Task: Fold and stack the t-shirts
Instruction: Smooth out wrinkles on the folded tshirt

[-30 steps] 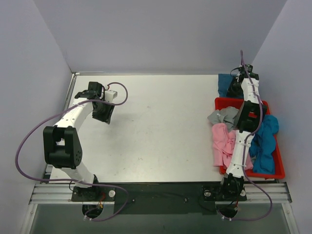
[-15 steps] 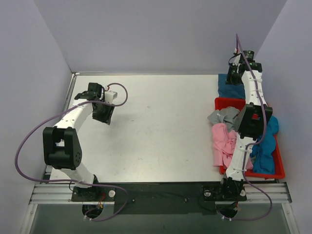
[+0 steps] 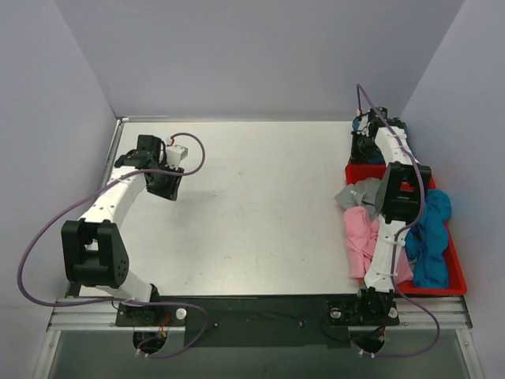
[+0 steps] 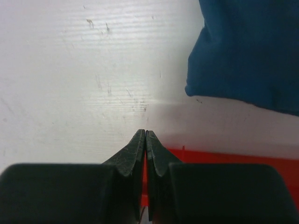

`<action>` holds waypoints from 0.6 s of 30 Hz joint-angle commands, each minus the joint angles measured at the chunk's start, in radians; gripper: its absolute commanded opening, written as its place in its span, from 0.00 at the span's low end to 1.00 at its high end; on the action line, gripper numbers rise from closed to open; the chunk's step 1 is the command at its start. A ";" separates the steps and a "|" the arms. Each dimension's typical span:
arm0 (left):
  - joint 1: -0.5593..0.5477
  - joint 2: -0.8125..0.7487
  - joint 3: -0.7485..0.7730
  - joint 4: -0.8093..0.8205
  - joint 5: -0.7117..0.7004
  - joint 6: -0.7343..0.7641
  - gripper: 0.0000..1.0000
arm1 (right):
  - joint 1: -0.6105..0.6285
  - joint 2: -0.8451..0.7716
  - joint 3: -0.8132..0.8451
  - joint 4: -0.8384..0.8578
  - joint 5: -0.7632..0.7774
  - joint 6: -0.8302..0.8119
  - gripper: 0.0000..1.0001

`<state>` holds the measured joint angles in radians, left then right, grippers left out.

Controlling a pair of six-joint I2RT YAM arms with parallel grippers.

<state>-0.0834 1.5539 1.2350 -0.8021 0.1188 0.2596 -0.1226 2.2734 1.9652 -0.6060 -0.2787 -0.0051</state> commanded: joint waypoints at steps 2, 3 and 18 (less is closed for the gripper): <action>0.005 -0.052 -0.006 0.030 0.021 0.017 0.49 | 0.001 -0.130 -0.124 -0.066 0.030 -0.035 0.00; 0.007 -0.054 -0.006 0.032 0.022 0.018 0.49 | 0.003 -0.143 -0.134 -0.064 0.027 -0.035 0.00; 0.004 -0.098 -0.040 0.092 0.054 0.043 0.50 | 0.098 -0.374 -0.191 0.026 0.035 0.005 0.52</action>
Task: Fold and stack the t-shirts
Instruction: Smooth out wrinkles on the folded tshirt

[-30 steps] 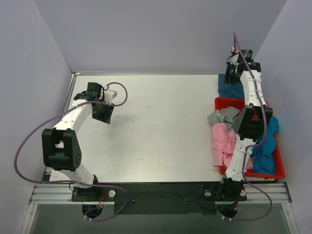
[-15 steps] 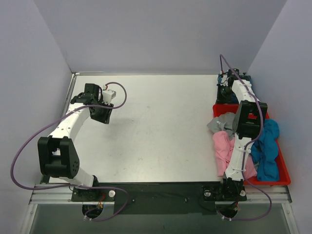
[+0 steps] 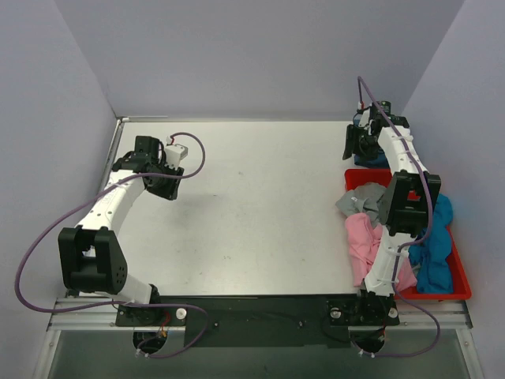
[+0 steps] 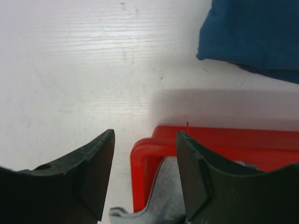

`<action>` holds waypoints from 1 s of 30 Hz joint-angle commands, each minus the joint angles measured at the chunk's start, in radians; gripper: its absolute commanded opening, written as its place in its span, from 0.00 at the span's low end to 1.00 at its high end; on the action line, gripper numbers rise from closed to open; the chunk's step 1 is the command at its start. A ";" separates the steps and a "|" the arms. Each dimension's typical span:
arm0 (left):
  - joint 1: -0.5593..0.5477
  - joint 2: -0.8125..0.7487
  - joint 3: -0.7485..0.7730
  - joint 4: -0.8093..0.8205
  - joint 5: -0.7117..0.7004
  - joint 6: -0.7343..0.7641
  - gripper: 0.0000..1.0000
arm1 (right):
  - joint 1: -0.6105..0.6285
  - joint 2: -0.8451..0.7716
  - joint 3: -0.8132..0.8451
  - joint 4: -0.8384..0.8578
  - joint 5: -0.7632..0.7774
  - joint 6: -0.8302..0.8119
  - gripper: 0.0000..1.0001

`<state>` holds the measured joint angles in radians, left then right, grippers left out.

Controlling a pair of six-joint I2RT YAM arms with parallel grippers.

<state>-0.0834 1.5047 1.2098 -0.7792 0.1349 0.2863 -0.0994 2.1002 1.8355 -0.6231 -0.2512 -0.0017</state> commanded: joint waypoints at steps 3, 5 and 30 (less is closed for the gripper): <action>0.001 -0.075 -0.067 0.106 0.043 0.004 0.52 | 0.142 -0.368 -0.221 0.179 0.006 0.028 0.62; -0.001 -0.093 -0.117 0.152 0.039 -0.019 0.54 | 0.190 -0.472 -0.411 0.278 -0.003 0.032 0.64; -0.013 -0.218 -0.615 0.741 -0.172 -0.253 0.59 | 0.305 -1.263 -1.561 1.091 0.121 0.080 0.89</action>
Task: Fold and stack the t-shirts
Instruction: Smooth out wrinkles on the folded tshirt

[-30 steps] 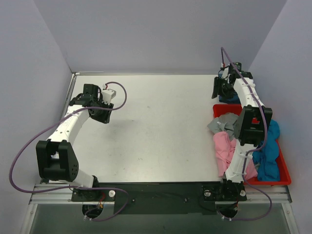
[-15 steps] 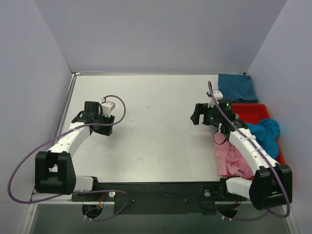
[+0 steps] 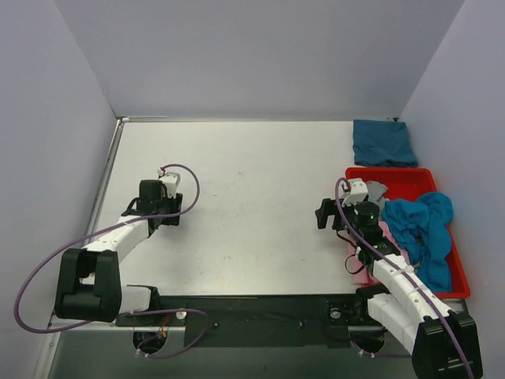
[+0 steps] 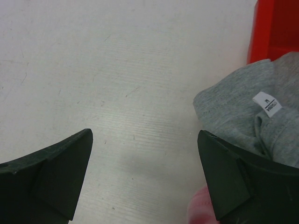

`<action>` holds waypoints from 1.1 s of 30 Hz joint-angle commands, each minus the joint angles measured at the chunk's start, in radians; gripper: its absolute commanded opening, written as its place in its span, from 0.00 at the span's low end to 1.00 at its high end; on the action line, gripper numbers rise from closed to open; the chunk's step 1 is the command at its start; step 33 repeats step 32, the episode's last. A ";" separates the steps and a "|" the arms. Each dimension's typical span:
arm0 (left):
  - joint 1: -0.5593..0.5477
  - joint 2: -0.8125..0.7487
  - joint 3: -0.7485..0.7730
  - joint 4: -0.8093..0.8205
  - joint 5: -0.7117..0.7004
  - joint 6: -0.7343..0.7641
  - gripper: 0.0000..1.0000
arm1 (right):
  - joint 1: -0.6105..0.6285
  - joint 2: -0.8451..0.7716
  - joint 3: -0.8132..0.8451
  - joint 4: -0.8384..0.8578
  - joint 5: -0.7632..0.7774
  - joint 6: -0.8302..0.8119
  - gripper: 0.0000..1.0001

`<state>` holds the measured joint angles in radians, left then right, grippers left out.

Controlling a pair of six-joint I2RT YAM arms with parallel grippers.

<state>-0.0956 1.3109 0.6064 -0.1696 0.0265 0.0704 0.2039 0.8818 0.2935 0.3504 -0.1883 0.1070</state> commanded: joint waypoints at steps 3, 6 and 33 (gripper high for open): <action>-0.003 -0.030 -0.019 0.134 -0.056 -0.041 0.59 | 0.002 -0.058 -0.025 0.122 0.052 -0.032 0.89; -0.003 -0.033 -0.028 0.142 -0.056 -0.038 0.59 | 0.002 -0.066 -0.033 0.124 0.058 -0.029 0.89; -0.006 -0.025 -0.010 0.125 -0.066 -0.041 0.60 | -0.011 -0.029 -0.007 0.108 0.053 -0.023 0.89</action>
